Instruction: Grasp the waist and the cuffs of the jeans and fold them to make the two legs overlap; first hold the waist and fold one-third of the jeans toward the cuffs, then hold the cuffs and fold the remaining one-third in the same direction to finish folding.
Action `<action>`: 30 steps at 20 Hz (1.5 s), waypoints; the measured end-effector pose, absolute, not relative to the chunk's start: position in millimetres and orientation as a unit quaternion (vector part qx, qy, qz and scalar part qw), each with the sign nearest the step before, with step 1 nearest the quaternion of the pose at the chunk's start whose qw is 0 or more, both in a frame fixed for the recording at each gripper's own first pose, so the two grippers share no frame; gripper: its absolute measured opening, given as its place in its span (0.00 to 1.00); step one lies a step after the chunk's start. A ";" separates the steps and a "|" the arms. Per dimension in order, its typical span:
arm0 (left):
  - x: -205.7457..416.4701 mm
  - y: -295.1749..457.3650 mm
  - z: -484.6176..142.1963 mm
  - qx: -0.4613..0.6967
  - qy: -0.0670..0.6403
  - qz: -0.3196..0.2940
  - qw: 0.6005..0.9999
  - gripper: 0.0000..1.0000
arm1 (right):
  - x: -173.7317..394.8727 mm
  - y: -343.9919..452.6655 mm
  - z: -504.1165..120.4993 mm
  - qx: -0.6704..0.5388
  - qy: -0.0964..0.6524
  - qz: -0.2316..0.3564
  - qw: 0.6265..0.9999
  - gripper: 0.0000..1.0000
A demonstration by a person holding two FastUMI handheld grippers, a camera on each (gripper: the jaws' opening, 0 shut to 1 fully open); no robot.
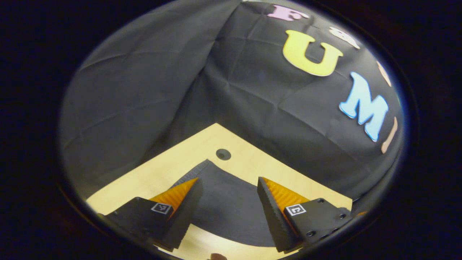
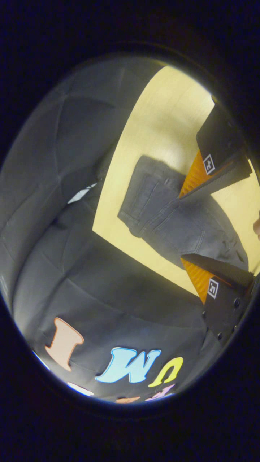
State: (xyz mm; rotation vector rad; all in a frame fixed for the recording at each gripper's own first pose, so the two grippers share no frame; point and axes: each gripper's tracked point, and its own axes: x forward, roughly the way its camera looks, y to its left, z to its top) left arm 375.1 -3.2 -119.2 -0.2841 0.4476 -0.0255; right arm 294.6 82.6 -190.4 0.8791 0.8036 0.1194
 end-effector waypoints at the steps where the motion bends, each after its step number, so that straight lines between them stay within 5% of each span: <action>1: 364.9 -7.8 -114.5 -0.125 0.207 -0.021 0.970 1.00 | 290.8 80.7 -196.3 0.418 0.377 0.044 0.825 0.88; 12: 243.3 -98.6 -39.2 0.029 0.091 -0.064 0.993 0.98 | 311.3 66.6 -257.4 0.482 0.380 -0.011 0.789 0.88; 13: 230.8 -107.0 -34.7 0.026 0.091 -0.073 0.993 0.98 | 319.8 68.4 -257.9 0.495 0.376 -0.009 0.783 0.81; 15: 212.4 -118.9 -31.4 0.014 0.088 -0.078 0.993 0.98 | 324.3 70.7 -262.5 0.506 0.377 -0.009 0.776 0.86; 16: 204.9 -122.4 -31.0 0.010 0.086 -0.076 0.993 0.98 | 323.6 70.0 -267.6 0.507 0.376 -0.003 0.775 0.69; 18: 194.9 -127.4 -30.5 0.010 0.082 -0.077 0.994 0.98 | 316.6 64.7 -273.1 0.494 0.378 0.006 0.783 0.55; 20: 188.0 -129.5 -28.2 0.014 0.079 -0.081 0.993 0.98 | 316.3 61.8 -272.6 0.489 0.379 0.018 0.785 0.29; 24: 188.0 -136.6 -29.5 0.002 0.080 -0.102 0.992 0.97 | 300.8 42.5 -254.3 0.423 0.365 0.030 0.829 0.13; 30: 188.6 -158.5 -34.4 -0.026 0.081 -0.135 0.987 0.97 | 268.5 -5.7 -190.0 0.342 0.277 0.055 0.896 0.11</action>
